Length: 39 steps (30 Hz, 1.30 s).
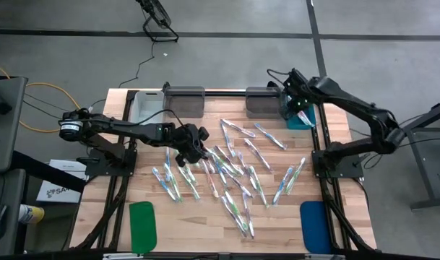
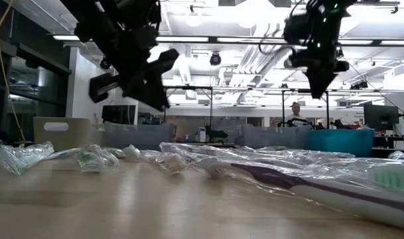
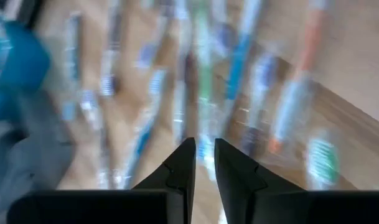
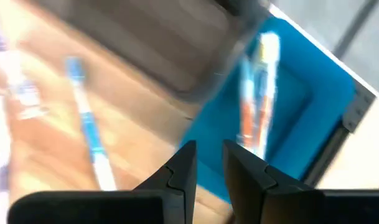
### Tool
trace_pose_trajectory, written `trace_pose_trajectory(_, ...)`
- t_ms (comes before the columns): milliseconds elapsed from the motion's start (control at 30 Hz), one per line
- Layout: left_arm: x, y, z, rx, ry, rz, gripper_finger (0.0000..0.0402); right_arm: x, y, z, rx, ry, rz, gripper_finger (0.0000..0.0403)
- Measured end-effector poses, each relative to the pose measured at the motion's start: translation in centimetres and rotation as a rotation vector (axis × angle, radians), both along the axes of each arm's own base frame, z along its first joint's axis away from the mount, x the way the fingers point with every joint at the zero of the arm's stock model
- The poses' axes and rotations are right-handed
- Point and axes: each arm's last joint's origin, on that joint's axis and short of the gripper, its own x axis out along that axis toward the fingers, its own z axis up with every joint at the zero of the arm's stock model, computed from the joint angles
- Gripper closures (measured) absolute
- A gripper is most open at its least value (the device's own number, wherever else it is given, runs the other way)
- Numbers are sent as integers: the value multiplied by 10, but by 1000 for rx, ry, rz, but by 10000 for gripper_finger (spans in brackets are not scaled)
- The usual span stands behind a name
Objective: Pick & Place Toothbrushes
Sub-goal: Put the orange toothbrush into the blue bin
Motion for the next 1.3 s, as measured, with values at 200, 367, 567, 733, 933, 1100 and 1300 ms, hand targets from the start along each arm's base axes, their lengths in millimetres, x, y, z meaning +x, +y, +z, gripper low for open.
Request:
trace_pose_trajectory(200, -3, -4, -7, -47, 60, -154, 346, 11, 48, 2, 4, -98, 153, 335)
trace_pose_trajectory(367, -1, -8, -7, -58, 44, -222, 345, 12, 81, -3, 9, -147, 212, 332)
trace_pose_trajectory(567, 9, -22, -15, -42, 45, -297, 302, 17, 108, -7, 13, -196, 278, 332)
trace_pose_trajectory(733, 22, -34, -24, -36, 82, -333, 240, 21, 123, -7, -22, -206, 302, 332)
trace_pose_trajectory(933, 34, -39, -33, -19, 119, -347, 222, 23, 135, -6, -40, -213, 327, 332)
trace_pose_trajectory(1100, 38, -39, -41, -15, 131, -348, 222, 24, 142, -6, -45, -212, 357, 332)
trace_pose_trajectory(1300, 39, -39, -53, -29, 182, -342, 222, 24, 144, -6, -44, -218, 349, 332)
